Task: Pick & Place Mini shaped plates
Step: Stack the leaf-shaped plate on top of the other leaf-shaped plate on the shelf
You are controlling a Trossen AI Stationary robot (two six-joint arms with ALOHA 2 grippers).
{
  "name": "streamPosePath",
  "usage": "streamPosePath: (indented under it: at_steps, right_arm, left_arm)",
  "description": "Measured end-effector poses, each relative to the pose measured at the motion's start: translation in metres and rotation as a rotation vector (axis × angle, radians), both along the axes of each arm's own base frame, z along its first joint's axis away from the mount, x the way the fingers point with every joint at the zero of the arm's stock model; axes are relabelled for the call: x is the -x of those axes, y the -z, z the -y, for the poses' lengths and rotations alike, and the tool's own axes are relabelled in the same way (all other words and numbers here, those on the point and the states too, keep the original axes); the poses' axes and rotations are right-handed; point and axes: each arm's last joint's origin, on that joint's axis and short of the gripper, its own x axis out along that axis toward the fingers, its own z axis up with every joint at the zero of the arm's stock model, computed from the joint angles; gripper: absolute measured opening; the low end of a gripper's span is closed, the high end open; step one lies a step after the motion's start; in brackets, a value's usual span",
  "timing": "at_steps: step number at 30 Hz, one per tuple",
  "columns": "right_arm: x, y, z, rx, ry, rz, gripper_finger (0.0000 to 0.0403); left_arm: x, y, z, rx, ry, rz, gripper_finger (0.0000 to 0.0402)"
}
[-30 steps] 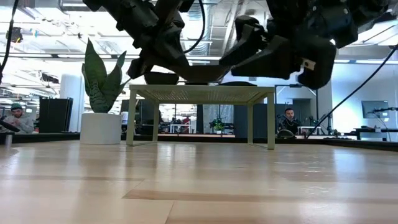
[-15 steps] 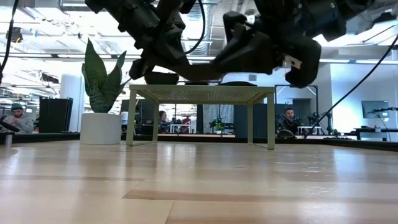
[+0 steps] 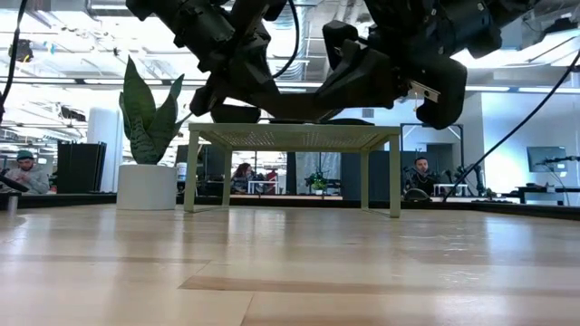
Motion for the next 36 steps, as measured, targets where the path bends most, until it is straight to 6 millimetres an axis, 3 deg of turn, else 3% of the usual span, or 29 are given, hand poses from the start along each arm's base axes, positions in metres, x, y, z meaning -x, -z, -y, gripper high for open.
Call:
streamPosePath:
  at_steps: [8, 17, 21, 25, 31, 36]
  right_arm:
    - [0.002, -0.004, 0.000, -0.089, 0.081, -0.007, 0.0003]
    - [0.026, -0.029, -0.007, -0.194, 0.108, -0.054, 0.0003]
    - [0.035, -0.030, -0.007, -0.160, 0.133, -0.109, 0.0002]
    - [0.045, -0.035, -0.005, -0.006, 0.339, -0.074, 0.0002]
    - [0.056, -0.058, 0.015, 0.231, 0.604, 0.059, 0.0001]
    - [0.061, -0.073, 0.052, 0.117, 0.625, 0.085, 0.0001]
  left_arm:
    - [0.000, -0.001, -0.001, -0.060, 0.014, 0.004, 0.0080]
    - [-0.003, -0.002, -0.018, -0.119, 0.009, 0.013, 0.0084]
    - [-0.003, -0.002, -0.022, -0.125, 0.001, 0.014, 0.0084]
    - [-0.003, -0.002, -0.019, -0.134, 0.016, 0.013, 0.0084]
    - [-0.003, -0.002, -0.016, -0.134, 0.028, 0.014, 0.0081]
    - [-0.003, -0.002, -0.011, -0.137, 0.045, 0.015, 0.0082]
